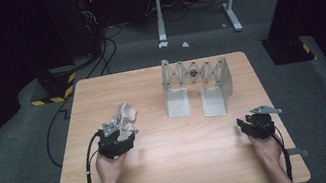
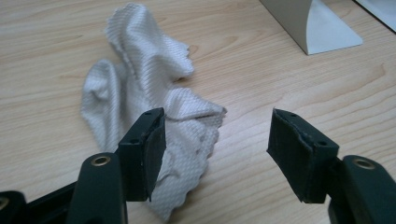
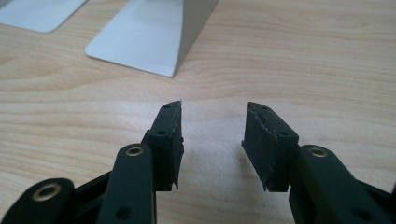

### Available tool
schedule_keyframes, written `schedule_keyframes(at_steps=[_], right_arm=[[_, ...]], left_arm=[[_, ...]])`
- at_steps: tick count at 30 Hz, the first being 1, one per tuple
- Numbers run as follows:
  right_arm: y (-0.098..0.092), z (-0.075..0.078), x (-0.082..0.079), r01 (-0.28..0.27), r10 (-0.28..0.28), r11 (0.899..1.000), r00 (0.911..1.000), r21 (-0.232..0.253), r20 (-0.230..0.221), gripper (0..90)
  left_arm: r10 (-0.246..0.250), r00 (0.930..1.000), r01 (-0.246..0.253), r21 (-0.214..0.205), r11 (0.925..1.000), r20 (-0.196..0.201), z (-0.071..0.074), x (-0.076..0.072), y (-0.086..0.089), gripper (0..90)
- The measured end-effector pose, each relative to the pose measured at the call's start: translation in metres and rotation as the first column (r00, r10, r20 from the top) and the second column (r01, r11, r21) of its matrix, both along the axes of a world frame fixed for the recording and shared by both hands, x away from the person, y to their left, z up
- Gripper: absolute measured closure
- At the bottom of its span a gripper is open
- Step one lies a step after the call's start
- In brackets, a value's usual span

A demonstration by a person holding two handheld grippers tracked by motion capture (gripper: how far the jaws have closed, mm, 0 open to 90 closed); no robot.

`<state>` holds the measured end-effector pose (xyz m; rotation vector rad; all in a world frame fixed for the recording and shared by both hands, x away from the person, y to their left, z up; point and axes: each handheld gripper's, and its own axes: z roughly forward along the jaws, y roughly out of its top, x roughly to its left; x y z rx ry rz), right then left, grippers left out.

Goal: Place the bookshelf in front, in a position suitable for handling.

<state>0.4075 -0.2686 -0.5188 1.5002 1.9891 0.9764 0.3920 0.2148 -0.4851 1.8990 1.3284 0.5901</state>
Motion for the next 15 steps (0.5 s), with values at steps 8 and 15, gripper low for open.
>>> schedule_keyframes(at_steps=[8, 15], right_arm=[[0.010, 0.007, 0.009, -0.020, 0.020, 1.000, 0.9998, -0.001, 0.005, 59.0], [0.021, 0.013, 0.017, -0.027, 0.028, 0.999, 0.9996, -0.039, 0.007, 63.5]], left_arm=[[-0.038, 0.9993, 0.038, 0.012, 0.9992, -0.003, 0.002, 0.012, -0.020, 37.2], [-0.067, 0.9977, 0.068, 0.040, 0.9969, -0.007, 0.007, 0.024, -0.039, 39.4]])
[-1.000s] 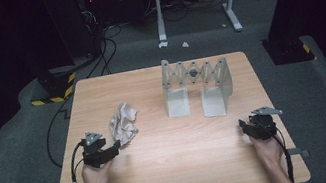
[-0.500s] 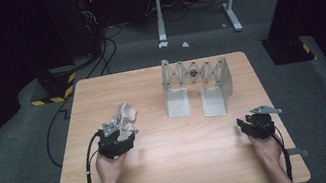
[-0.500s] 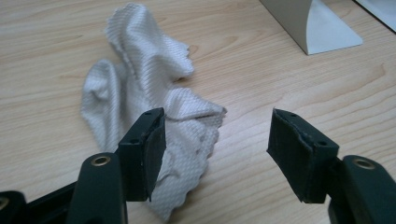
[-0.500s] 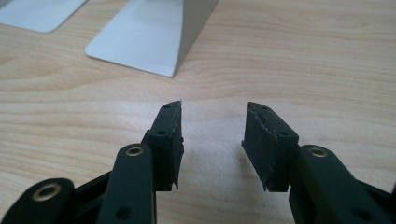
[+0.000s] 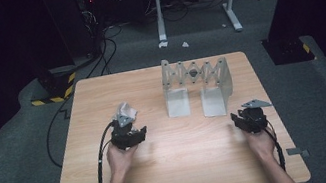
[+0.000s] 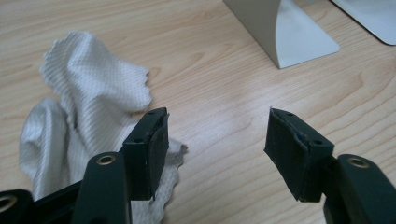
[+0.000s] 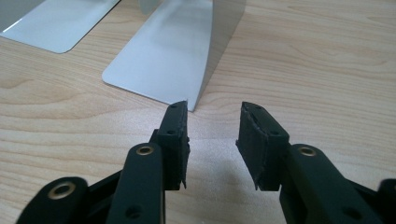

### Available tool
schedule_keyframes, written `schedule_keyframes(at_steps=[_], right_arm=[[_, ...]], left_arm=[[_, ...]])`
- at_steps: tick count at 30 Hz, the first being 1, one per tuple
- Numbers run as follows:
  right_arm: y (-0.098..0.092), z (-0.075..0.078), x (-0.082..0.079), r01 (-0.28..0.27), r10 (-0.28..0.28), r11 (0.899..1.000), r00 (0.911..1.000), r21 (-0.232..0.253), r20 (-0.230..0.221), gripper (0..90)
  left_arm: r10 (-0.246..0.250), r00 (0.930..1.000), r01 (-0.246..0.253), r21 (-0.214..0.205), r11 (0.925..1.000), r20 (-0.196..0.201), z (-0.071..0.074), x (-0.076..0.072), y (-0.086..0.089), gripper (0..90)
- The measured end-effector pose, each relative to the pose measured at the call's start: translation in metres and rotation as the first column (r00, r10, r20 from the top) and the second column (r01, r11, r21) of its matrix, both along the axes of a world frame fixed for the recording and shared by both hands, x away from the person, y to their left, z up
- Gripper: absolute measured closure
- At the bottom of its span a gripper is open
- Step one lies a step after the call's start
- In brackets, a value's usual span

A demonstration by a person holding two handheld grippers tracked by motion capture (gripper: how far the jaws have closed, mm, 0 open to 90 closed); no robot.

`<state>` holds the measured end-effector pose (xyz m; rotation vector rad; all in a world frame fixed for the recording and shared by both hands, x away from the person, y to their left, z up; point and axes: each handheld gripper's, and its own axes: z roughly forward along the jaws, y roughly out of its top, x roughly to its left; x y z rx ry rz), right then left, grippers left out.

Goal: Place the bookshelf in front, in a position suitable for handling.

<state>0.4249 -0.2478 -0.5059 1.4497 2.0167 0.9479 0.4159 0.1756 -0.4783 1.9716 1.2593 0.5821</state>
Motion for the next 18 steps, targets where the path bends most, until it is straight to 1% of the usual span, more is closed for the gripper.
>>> schedule_keyframes(at_steps=[2, 5, 7, 8, 9, 12, 13, 14, 15, 17, 18], right_arm=[[0.001, 0.000, 0.003, -0.005, 0.005, 1.000, 1.0000, 0.004, -0.005, 63.3], [0.002, 0.001, 0.005, -0.001, 0.001, 1.000, 1.0000, 0.013, -0.007, 62.4], [0.003, 0.001, 0.009, -0.006, 0.007, 1.000, 0.9999, 0.026, -0.009, 62.5], [0.004, 0.001, 0.010, -0.009, 0.009, 1.000, 0.9999, 0.023, -0.010, 62.7], [0.004, 0.001, 0.010, -0.009, 0.009, 1.000, 0.9999, 0.023, -0.010, 62.7], [0.005, 0.003, 0.014, -0.009, 0.009, 1.000, 0.9999, 0.029, -0.010, 63.5], [0.005, 0.003, 0.015, -0.007, 0.008, 1.000, 0.9999, 0.030, -0.008, 63.5], [0.006, 0.004, 0.017, -0.002, 0.002, 0.999, 1.0000, 0.042, 0.001, 63.3], [0.006, 0.004, 0.017, -0.002, 0.002, 0.999, 1.0000, 0.042, 0.001, 63.3], [0.008, 0.005, 0.019, 0.002, -0.002, 0.999, 1.0000, 0.038, -0.010, 63.3], [0.010, 0.005, 0.021, 0.003, -0.002, 0.999, 0.9999, 0.033, -0.014, 63.8]], left_arm=[[0.001, 1.0000, -0.001, -0.016, 0.9999, 0.005, 0.001, 0.006, -0.006, 39.0], [-0.002, 1.0000, 0.002, -0.011, 0.9999, -0.001, 0.002, 0.010, -0.011, 39.1], [-0.012, 0.9999, 0.012, -0.002, 0.9999, 0.004, 0.004, 0.014, -0.017, 40.0], [-0.026, 0.9996, 0.026, -0.005, 0.9996, 0.012, 0.006, 0.018, -0.022, 41.3], [-0.026, 0.9996, 0.026, -0.005, 0.9996, 0.012, 0.006, 0.018, -0.022, 41.5], [-0.040, 0.9990, 0.040, -0.002, 0.9992, 0.018, 0.008, 0.024, -0.030, 42.3], [-0.040, 0.9989, 0.040, -0.006, 0.9992, 0.024, 0.009, 0.027, -0.033, 42.6], [-0.035, 0.9993, 0.035, -0.012, 0.9993, 0.016, 0.009, 0.032, -0.039, 41.9], [-0.035, 0.9993, 0.035, -0.012, 0.9993, 0.016, 0.009, 0.032, -0.039, 40.9], [-0.034, 0.9994, 0.034, -0.007, 0.9994, 0.012, 0.008, 0.037, -0.044, 40.5], [-0.026, 0.9995, 0.026, -0.014, 0.9995, 0.018, 0.007, 0.041, -0.049, 40.4]])
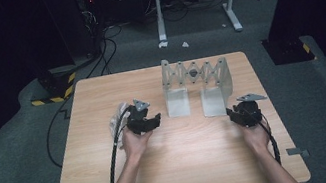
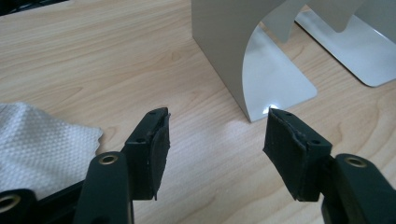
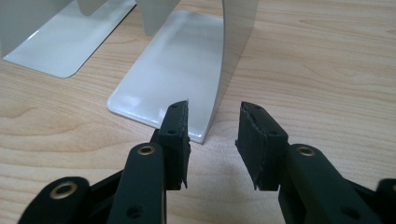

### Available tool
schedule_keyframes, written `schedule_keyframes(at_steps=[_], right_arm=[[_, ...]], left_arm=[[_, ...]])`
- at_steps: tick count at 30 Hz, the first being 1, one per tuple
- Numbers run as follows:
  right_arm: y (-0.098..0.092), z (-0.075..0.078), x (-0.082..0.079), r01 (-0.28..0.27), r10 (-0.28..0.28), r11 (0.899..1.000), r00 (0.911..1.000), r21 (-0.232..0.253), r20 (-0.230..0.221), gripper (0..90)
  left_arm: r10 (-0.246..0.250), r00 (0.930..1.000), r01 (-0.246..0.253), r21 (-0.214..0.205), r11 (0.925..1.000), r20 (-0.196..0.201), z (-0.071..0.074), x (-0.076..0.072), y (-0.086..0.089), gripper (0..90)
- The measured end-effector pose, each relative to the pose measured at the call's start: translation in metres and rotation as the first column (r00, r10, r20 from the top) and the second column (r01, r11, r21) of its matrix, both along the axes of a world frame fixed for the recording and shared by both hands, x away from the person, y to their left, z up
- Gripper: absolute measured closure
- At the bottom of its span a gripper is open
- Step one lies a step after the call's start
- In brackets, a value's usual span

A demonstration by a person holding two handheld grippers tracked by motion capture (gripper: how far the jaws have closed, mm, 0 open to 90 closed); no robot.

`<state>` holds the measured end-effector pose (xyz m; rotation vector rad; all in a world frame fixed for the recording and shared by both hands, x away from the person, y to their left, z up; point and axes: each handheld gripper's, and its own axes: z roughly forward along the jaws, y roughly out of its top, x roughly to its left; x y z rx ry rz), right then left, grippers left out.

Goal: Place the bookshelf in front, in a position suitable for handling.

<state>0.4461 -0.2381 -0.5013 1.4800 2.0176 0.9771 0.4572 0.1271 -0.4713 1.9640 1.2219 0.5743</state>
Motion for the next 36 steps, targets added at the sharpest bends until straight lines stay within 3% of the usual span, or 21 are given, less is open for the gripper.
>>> schedule_keyframes(at_steps=[8, 14, 18, 22, 28, 36], right_arm=[[0.006, 0.000, 0.008, 0.009, -0.009, 1.000, 0.9999, 0.000, -0.008, 66.6], [0.006, -0.008, 0.013, 0.023, -0.023, 1.000, 0.9993, 0.009, -0.031, 67.7], [0.007, -0.010, 0.015, 0.023, -0.023, 1.000, 0.9994, 0.010, -0.024, 68.9], [0.005, -0.015, 0.019, 0.030, -0.029, 0.999, 0.9987, 0.023, -0.042, 70.2], [0.007, -0.016, 0.020, 0.026, -0.026, 1.000, 0.9991, 0.017, -0.034, 71.5], [0.008, -0.020, 0.023, 0.038, -0.036, 0.999, 0.9985, 0.028, -0.040, 72.1]], left_arm=[[0.002, 0.9997, -0.001, 0.012, 0.9999, -0.026, -0.007, 0.016, -0.012, 39.1], [0.022, 0.9996, -0.022, -0.011, 0.9997, -0.020, -0.014, 0.026, -0.023, 40.3], [0.034, 0.9989, -0.033, 0.018, 0.9993, -0.032, -0.022, 0.033, -0.032, 39.7], [0.050, 0.9973, -0.049, 0.017, 0.9987, -0.054, -0.030, 0.042, -0.039, 40.4], [0.056, 0.9978, -0.055, 0.028, 0.9981, -0.037, -0.033, 0.047, -0.049, 44.0], [0.062, 0.9981, -0.062, -0.002, 0.9981, -0.004, -0.037, 0.050, -0.057, 52.8]])
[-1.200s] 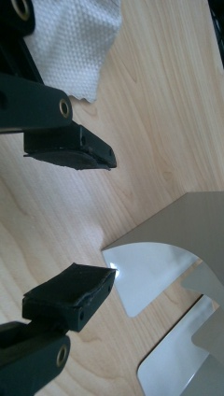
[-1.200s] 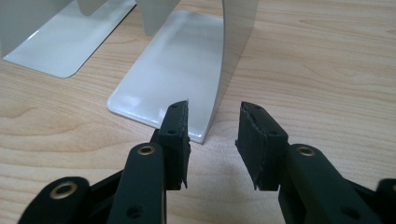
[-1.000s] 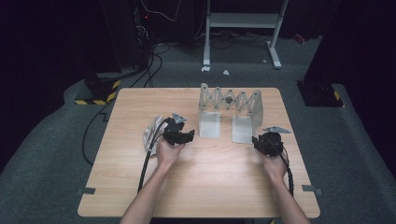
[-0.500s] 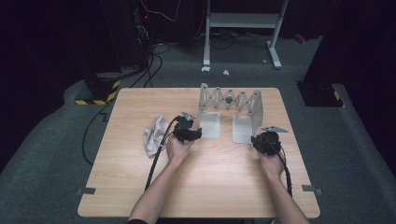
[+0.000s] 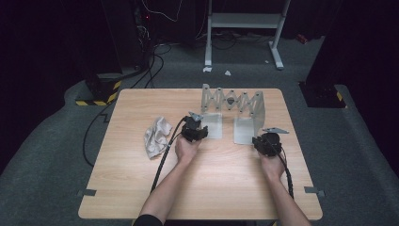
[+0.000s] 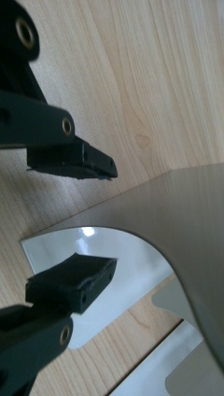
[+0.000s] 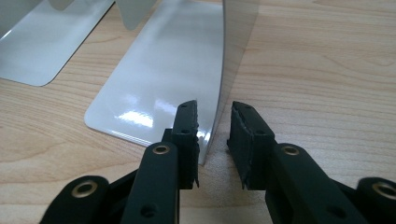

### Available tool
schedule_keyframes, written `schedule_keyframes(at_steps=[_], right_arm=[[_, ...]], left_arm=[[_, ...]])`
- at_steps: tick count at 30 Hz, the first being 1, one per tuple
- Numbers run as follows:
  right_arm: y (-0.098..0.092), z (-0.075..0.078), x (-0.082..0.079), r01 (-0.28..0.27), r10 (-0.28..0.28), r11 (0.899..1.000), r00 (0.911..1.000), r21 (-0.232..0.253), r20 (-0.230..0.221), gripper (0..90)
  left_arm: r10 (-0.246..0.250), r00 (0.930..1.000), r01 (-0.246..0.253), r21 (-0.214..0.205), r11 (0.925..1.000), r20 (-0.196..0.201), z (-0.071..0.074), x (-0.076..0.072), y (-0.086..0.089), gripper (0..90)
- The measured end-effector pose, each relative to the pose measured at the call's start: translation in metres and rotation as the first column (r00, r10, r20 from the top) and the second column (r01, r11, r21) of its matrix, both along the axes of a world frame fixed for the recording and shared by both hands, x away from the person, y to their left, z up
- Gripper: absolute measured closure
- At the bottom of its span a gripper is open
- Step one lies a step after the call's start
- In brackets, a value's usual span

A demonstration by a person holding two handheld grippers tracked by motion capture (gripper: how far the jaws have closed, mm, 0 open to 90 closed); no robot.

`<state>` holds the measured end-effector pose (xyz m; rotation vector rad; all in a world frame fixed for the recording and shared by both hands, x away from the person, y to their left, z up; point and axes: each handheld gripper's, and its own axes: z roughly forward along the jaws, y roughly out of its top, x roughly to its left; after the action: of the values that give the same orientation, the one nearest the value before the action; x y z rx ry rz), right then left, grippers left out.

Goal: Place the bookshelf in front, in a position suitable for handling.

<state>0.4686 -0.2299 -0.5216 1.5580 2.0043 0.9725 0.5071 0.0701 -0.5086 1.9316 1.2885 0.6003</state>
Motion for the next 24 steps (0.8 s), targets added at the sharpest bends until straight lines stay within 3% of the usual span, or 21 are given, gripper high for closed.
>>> schedule_keyframes(at_steps=[9, 19, 24], right_arm=[[0.006, -0.003, 0.003, 0.003, -0.003, 1.000, 1.0000, -0.012, 0.003, 77.5], [0.010, -0.002, 0.005, 0.002, -0.003, 0.999, 1.0000, -0.047, -0.008, 80.8], [0.010, -0.001, 0.005, 0.007, -0.008, 0.999, 0.9999, -0.049, -0.009, 81.5]], left_arm=[[-0.006, 0.9995, 0.005, -0.010, 0.9999, -0.032, -0.006, 0.003, -0.002, 72.3], [0.001, 0.9972, -0.004, -0.034, 0.9994, -0.075, -0.012, 0.006, 0.000, 76.9], [0.003, 0.9960, -0.005, -0.022, 0.9997, -0.089, -0.014, 0.007, -0.001, 79.9]])
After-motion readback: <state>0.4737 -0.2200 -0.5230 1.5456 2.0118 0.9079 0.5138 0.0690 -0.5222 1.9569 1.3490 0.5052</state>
